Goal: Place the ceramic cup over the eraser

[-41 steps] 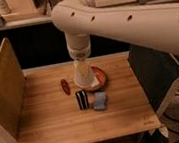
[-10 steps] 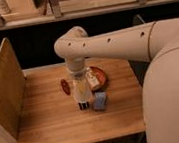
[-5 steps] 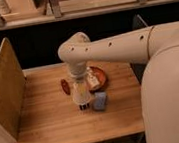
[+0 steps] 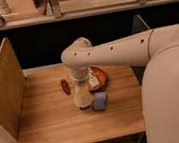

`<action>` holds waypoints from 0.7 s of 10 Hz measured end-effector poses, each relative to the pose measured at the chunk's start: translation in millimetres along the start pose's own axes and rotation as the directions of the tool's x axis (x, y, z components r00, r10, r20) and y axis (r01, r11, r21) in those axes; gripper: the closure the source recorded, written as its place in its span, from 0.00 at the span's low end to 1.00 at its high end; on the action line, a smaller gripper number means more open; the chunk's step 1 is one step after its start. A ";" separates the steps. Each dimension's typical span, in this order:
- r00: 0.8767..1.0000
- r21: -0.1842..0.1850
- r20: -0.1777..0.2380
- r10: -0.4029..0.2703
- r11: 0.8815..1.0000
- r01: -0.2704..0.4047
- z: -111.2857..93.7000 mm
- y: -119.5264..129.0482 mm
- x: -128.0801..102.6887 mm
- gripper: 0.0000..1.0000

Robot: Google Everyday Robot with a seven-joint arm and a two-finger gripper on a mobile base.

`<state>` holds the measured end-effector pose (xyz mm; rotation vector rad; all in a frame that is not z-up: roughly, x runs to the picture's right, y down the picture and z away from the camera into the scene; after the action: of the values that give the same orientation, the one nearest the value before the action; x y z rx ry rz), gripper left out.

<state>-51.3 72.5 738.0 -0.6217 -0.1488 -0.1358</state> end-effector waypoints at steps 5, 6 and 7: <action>1.000 -0.001 0.001 0.002 1.000 -0.002 0.5 0.3 -0.6 0.88; 1.000 -0.002 0.001 0.002 1.000 -0.002 0.7 0.5 -0.4 0.77; 1.000 -0.002 0.001 0.003 1.000 -0.003 0.8 0.5 -0.5 0.68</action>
<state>-51.8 73.4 738.2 -0.6238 -0.1489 -0.1331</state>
